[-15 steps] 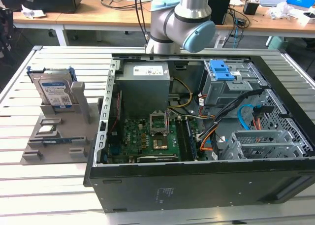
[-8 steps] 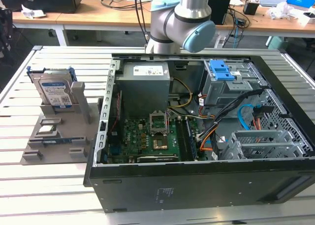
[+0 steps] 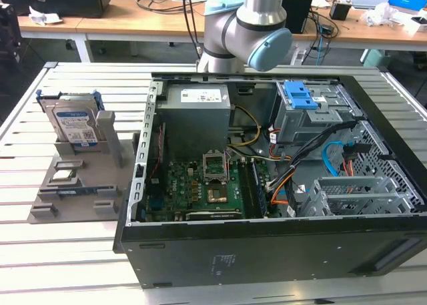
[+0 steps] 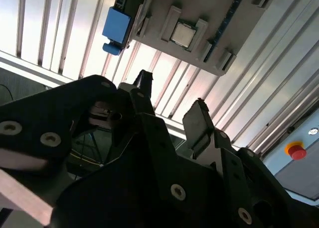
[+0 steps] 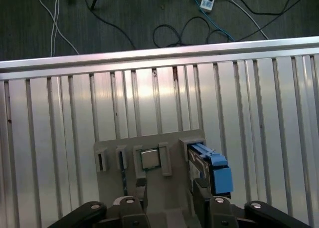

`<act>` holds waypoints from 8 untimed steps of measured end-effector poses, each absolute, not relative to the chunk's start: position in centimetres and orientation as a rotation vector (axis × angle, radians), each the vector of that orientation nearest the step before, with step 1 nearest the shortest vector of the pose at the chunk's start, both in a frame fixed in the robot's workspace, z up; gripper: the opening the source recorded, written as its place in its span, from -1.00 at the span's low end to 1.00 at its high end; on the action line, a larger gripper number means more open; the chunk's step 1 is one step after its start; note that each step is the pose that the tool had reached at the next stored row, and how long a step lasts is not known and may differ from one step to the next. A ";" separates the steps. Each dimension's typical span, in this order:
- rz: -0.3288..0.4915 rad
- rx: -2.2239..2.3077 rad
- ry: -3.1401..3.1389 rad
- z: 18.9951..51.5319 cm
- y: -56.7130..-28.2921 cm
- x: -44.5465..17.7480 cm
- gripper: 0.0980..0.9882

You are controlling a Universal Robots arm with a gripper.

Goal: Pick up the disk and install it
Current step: 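Pick up the disk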

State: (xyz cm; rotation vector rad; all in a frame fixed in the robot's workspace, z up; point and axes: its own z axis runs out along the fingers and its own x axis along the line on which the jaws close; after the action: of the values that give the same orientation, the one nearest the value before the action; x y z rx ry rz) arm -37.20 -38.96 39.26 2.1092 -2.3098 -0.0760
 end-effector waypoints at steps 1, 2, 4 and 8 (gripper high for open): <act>-0.076 2.109 -2.310 39.3 -39.0 -37.2 -0.15; -0.076 2.109 -2.310 39.3 -39.0 -37.2 0.00; -0.076 2.110 -2.310 39.3 -39.0 -37.2 0.00; -0.076 2.109 -2.310 39.3 -38.2 -37.1 0.00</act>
State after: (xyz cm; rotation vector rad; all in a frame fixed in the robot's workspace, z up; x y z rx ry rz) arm -37.07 -38.24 39.27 2.1094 -2.3095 -0.0760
